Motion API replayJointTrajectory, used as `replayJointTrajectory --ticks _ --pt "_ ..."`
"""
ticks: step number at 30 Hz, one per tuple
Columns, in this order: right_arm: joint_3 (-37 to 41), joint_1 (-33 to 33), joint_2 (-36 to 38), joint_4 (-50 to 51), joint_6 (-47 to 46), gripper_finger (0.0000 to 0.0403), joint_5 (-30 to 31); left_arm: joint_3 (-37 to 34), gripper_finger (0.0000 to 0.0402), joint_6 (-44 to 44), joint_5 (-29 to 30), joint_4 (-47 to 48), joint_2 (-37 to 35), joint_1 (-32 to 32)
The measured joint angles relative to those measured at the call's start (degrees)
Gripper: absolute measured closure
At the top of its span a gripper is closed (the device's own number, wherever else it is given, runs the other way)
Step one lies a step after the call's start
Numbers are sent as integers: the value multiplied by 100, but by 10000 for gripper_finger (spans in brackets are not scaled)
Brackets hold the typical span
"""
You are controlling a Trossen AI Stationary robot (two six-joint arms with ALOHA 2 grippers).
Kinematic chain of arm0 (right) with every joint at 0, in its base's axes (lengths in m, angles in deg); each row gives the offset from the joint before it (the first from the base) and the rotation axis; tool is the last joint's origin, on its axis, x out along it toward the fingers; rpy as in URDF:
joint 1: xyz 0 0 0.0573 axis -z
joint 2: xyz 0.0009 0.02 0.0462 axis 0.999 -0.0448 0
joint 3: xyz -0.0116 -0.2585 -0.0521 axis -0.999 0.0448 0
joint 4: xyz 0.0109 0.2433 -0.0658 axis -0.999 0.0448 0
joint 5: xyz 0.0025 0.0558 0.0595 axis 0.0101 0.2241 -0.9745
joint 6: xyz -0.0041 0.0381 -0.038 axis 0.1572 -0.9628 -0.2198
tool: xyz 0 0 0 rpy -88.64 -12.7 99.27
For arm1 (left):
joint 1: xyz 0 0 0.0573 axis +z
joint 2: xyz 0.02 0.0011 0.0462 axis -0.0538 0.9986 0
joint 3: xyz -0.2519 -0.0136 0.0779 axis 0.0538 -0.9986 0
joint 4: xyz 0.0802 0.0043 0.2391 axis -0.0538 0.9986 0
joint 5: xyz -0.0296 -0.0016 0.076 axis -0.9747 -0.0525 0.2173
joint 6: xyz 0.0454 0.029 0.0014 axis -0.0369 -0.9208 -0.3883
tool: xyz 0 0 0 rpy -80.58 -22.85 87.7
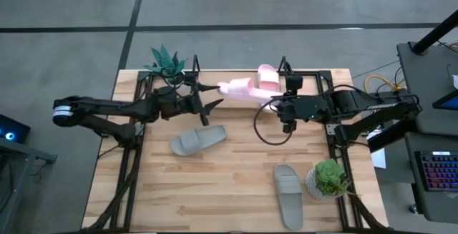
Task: Pick and place slides into the shelf
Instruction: Put the pink slide on the shelf
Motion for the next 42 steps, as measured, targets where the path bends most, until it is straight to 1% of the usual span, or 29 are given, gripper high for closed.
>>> replayJointTrajectory --ticks 6,9,12,15,17,20,21,24,29,32,35,38,40,42 --pt "13 2 0 12 2 349 -151 300 194 -123 120 34 418 0" --pt "13 2 0 17 2 349 -155 332 195 -350 144 -3 525 0" --pt "13 2 0 17 5 349 -156 333 211 -402 142 10 565 0" --pt "13 2 0 14 5 349 -154 333 254 -398 140 8 550 0" --pt "13 2 1 16 5 349 -149 333 296 -483 124 48 548 0" --pt "13 4 2 -18 0 349 -120 331 370 -852 78 62 548 -2" --pt "13 4 4 -16 -7 349 -116 331 380 -945 74 54 548 -2" --pt "13 3 4 -22 -37 344 -118 331 382 -1011 96 18 546 -2" --pt "13 2 9 -42 -81 288 -143 331 382 -1025 118 10 546 -1" --pt "11 -33 29 -19 -194 265 -237 315 382 -1131 111 14 543 0" --pt "11 -44 75 57 -150 251 -516 233 382 -1542 94 36 477 26" --pt "8 -48 167 92 -162 242 -801 210 382 -1563 63 113 383 86" --pt "-31 -77 234 113 -242 238 -1186 165 383 -1570 -31 227 279 139" --pt "-104 -99 277 116 -280 236 -1748 91 383 -1566 -397 226 199 212"
